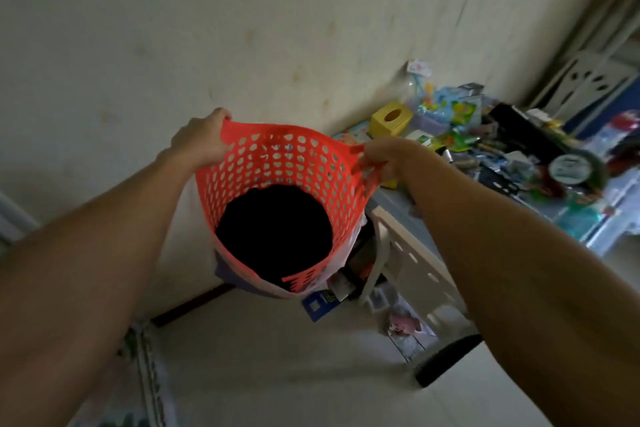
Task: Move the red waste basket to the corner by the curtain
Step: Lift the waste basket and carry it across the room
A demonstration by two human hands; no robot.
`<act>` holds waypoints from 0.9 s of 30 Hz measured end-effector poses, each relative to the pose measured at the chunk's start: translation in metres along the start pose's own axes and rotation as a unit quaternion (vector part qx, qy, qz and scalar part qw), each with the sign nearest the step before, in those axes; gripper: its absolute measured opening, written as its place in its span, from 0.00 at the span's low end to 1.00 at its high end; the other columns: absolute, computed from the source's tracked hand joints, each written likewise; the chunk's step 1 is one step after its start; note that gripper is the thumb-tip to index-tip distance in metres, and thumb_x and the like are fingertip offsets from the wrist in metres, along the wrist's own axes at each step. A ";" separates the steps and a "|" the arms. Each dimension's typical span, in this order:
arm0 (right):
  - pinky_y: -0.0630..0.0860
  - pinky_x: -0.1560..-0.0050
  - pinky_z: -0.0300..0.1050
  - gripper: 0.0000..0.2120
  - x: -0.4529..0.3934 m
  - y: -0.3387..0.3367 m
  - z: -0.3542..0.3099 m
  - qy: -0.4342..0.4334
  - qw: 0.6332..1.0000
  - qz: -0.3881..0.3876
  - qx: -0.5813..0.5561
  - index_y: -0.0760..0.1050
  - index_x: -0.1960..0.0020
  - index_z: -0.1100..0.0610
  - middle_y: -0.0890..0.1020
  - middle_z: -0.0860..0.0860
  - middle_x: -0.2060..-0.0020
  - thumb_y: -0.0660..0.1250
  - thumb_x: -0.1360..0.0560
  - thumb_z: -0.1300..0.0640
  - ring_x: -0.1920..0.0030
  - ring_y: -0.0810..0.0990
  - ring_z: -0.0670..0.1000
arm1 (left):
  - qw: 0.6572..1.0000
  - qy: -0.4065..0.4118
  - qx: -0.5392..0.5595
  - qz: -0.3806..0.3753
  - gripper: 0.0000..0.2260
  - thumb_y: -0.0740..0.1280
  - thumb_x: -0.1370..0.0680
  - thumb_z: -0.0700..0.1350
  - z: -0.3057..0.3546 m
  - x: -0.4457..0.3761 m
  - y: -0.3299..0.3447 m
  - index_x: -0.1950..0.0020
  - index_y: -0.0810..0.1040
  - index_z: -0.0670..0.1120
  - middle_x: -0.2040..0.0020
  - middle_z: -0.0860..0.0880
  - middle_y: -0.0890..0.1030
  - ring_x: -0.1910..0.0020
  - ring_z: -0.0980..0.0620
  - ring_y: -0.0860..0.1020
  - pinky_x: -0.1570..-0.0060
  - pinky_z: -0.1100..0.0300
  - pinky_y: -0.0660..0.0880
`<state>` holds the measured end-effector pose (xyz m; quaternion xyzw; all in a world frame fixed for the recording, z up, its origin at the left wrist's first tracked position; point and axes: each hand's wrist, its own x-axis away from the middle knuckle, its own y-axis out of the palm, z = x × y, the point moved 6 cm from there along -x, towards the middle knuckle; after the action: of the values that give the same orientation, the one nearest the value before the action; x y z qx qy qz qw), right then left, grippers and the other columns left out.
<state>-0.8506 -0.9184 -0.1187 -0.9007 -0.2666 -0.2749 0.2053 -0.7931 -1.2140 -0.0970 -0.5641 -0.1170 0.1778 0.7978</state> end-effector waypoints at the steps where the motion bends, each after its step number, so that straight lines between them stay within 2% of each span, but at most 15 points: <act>1: 0.68 0.45 0.78 0.16 0.014 -0.019 -0.004 -0.006 1.000 0.015 -0.012 0.73 0.53 0.62 0.84 0.60 0.70 0.47 0.20 0.69 0.66 0.84 0.63 | 1.000 0.016 -0.001 0.006 0.27 0.67 0.26 0.42 0.022 0.001 -0.014 0.28 0.68 0.54 0.39 0.35 0.78 0.44 0.32 0.79 0.50 0.49 0.75; 2: 0.68 0.45 0.78 0.17 0.028 -0.038 -0.009 -0.010 0.999 0.037 -0.021 0.71 0.56 0.60 0.82 0.59 0.74 0.46 0.20 0.69 0.69 0.81 0.61 | 0.999 0.030 -0.002 0.015 0.27 0.66 0.27 0.41 0.043 0.002 -0.028 0.28 0.69 0.54 0.39 0.34 0.78 0.45 0.33 0.79 0.53 0.51 0.75; 5: 0.66 0.41 0.77 0.16 0.075 -0.088 -0.018 -0.028 0.996 0.078 -0.031 0.71 0.56 0.59 0.77 0.58 0.70 0.47 0.18 0.66 0.71 0.78 0.62 | 0.997 0.067 0.002 0.035 0.27 0.64 0.27 0.39 0.106 0.017 -0.059 0.28 0.69 0.54 0.39 0.35 0.77 0.49 0.35 0.79 0.56 0.52 0.75; 7: 0.70 0.47 0.76 0.18 0.106 -0.118 -0.017 -0.036 0.994 0.097 -0.035 0.71 0.58 0.60 0.76 0.58 0.74 0.46 0.17 0.66 0.69 0.76 0.63 | 0.995 0.088 0.012 0.048 0.26 0.64 0.26 0.40 0.147 0.032 -0.074 0.28 0.69 0.53 0.39 0.35 0.78 0.49 0.35 0.80 0.56 0.53 0.74; 9: 0.75 0.58 0.72 0.18 0.138 -0.145 -0.009 -0.032 0.992 0.115 -0.042 0.70 0.60 0.60 0.77 0.57 0.80 0.47 0.16 0.63 0.74 0.79 0.61 | 0.992 0.112 0.023 0.058 0.26 0.64 0.26 0.41 0.186 0.049 -0.081 0.28 0.69 0.52 0.40 0.36 0.78 0.52 0.37 0.79 0.56 0.53 0.74; 10: 0.76 0.56 0.72 0.19 0.160 -0.163 0.000 -0.034 0.989 0.134 -0.043 0.70 0.60 0.60 0.76 0.56 0.81 0.47 0.16 0.63 0.76 0.79 0.60 | 0.989 0.128 0.030 0.064 0.25 0.64 0.26 0.42 0.213 0.060 -0.082 0.28 0.69 0.52 0.40 0.36 0.79 0.53 0.37 0.78 0.57 0.53 0.74; 12: 0.68 0.41 0.75 0.19 0.197 -0.195 0.020 -0.044 0.985 0.162 -0.044 0.71 0.58 0.59 0.75 0.55 0.83 0.44 0.18 0.67 0.73 0.75 0.59 | 0.987 0.145 0.037 0.065 0.25 0.64 0.26 0.43 0.259 0.084 -0.077 0.28 0.69 0.52 0.41 0.36 0.79 0.51 0.36 0.79 0.56 0.52 0.74; 13: 0.63 0.37 0.76 0.20 0.212 -0.210 0.031 -0.046 0.983 0.171 -0.049 0.71 0.56 0.58 0.75 0.56 0.82 0.42 0.19 0.70 0.70 0.73 0.58 | 0.985 0.156 0.039 0.066 0.25 0.64 0.26 0.44 0.280 0.095 -0.073 0.28 0.68 0.52 0.41 0.36 0.79 0.52 0.36 0.79 0.56 0.52 0.74; 15: 0.60 0.35 0.76 0.20 0.247 -0.245 0.062 -0.041 0.981 0.184 -0.055 0.71 0.56 0.59 0.78 0.59 0.77 0.43 0.19 0.71 0.71 0.77 0.59 | 0.982 0.172 0.048 0.059 0.25 0.64 0.26 0.43 0.328 0.119 -0.058 0.28 0.69 0.52 0.41 0.37 0.79 0.55 0.39 0.77 0.57 0.52 0.74; 17: 0.59 0.35 0.76 0.19 0.278 -0.277 0.098 -0.024 0.979 0.189 -0.070 0.71 0.58 0.61 0.80 0.59 0.78 0.45 0.18 0.67 0.78 0.81 0.59 | 0.980 0.189 0.050 0.049 0.26 0.64 0.26 0.43 0.373 0.142 -0.039 0.28 0.69 0.53 0.40 0.37 0.79 0.53 0.38 0.77 0.56 0.52 0.74; 19: 0.60 0.34 0.74 0.19 0.309 -0.311 0.138 -0.009 0.973 0.213 -0.083 0.71 0.60 0.63 0.80 0.59 0.79 0.46 0.17 0.66 0.80 0.80 0.59 | 0.975 0.210 0.057 0.038 0.25 0.64 0.26 0.43 0.420 0.166 -0.017 0.28 0.69 0.53 0.42 0.38 0.79 0.55 0.39 0.77 0.57 0.53 0.74; 21: 0.62 0.36 0.75 0.19 0.338 -0.344 0.177 0.002 0.967 0.239 -0.088 0.70 0.61 0.64 0.79 0.59 0.78 0.45 0.19 0.69 0.77 0.79 0.60 | 0.971 0.231 0.056 0.021 0.25 0.65 0.25 0.43 0.467 0.189 0.008 0.28 0.68 0.53 0.43 0.39 0.78 0.54 0.38 0.78 0.57 0.52 0.75; 23: 0.64 0.37 0.75 0.18 0.367 -0.379 0.222 0.017 0.963 0.256 -0.089 0.70 0.59 0.64 0.78 0.60 0.70 0.45 0.19 0.69 0.69 0.78 0.63 | 0.964 0.260 0.058 0.000 0.26 0.64 0.25 0.42 0.519 0.213 0.038 0.27 0.68 0.52 0.41 0.37 0.79 0.48 0.35 0.80 0.55 0.51 0.76; 25: 0.70 0.42 0.75 0.16 0.391 -0.414 0.266 0.042 0.956 0.270 -0.108 0.72 0.54 0.64 0.78 0.59 0.64 0.47 0.18 0.66 0.63 0.78 0.62 | 0.953 0.295 0.059 -0.025 0.25 0.64 0.25 0.41 0.567 0.238 0.070 0.28 0.68 0.51 0.41 0.36 0.80 0.48 0.36 0.80 0.56 0.52 0.74; 27: 0.71 0.46 0.75 0.13 0.416 -0.451 0.317 0.072 0.951 0.276 -0.124 0.72 0.47 0.62 0.78 0.58 0.61 0.49 0.16 0.62 0.60 0.79 0.62 | 0.940 0.331 0.065 -0.053 0.25 0.63 0.25 0.39 0.622 0.263 0.109 0.27 0.68 0.49 0.41 0.35 0.80 0.46 0.35 0.80 0.54 0.52 0.74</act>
<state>-0.7013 -0.2530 -0.0092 -0.9354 0.0435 -0.3024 0.1782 -0.8111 -0.5383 0.0063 -0.5312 0.1357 -0.0542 0.8345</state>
